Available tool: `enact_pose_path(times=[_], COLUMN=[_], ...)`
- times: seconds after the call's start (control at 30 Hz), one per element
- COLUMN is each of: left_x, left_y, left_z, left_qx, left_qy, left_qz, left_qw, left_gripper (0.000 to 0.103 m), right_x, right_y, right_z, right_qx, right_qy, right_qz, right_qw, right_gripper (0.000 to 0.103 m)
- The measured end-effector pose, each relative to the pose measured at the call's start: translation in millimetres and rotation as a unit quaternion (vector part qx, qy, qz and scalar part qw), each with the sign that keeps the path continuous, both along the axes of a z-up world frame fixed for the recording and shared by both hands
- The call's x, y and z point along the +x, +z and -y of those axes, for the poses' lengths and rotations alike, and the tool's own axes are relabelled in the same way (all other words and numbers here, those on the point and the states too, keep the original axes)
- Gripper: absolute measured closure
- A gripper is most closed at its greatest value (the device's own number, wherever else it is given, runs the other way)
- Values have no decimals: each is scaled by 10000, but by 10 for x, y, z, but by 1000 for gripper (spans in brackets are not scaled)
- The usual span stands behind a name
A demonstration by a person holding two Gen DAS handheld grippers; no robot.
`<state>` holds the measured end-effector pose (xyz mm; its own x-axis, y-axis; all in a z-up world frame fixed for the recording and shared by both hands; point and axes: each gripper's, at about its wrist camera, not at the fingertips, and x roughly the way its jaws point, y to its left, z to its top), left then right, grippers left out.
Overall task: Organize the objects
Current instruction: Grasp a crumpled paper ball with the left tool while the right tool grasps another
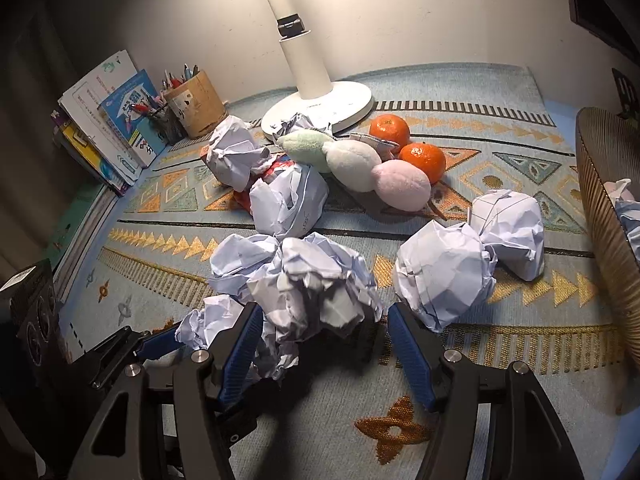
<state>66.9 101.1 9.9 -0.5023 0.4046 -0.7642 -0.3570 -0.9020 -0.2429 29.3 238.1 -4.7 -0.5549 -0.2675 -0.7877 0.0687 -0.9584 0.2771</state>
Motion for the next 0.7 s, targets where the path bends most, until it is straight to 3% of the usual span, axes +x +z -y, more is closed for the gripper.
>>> enact_pose_path(times=[0.07,0.17,0.23,0.33,0.53,0.7], left_x=[-7,-10,-12,34,181,287], left_y=[8,26,51,77,309,419], left_z=[-17,20,78,174,364,303], left_qx=[-42,64,180,253,475,430], left_qy=[26,26,62,197,287,138], left_qz=[-35,-52,-46,-109,-407,-592], left_qw=[10000,10000,9998,9994,9976,9972], left_gripper=[35,49,55,55,55,55], right_x=[-19,-58,-65,-9,255,712], right_y=[-9,-17,-13,45,321,459], right_z=[-5,-49,-65,-84,-143,-229], right_qx=[-106,-322,-341,-381,-411,356], right_qy=[3,-66,-89,-112,-209,-458], right_qz=[-22,-36,-76,-237,-659,-802], right_qw=[9999,9995,9994,9989,9968,9951], right_gripper=[39,39,56,62,63,63])
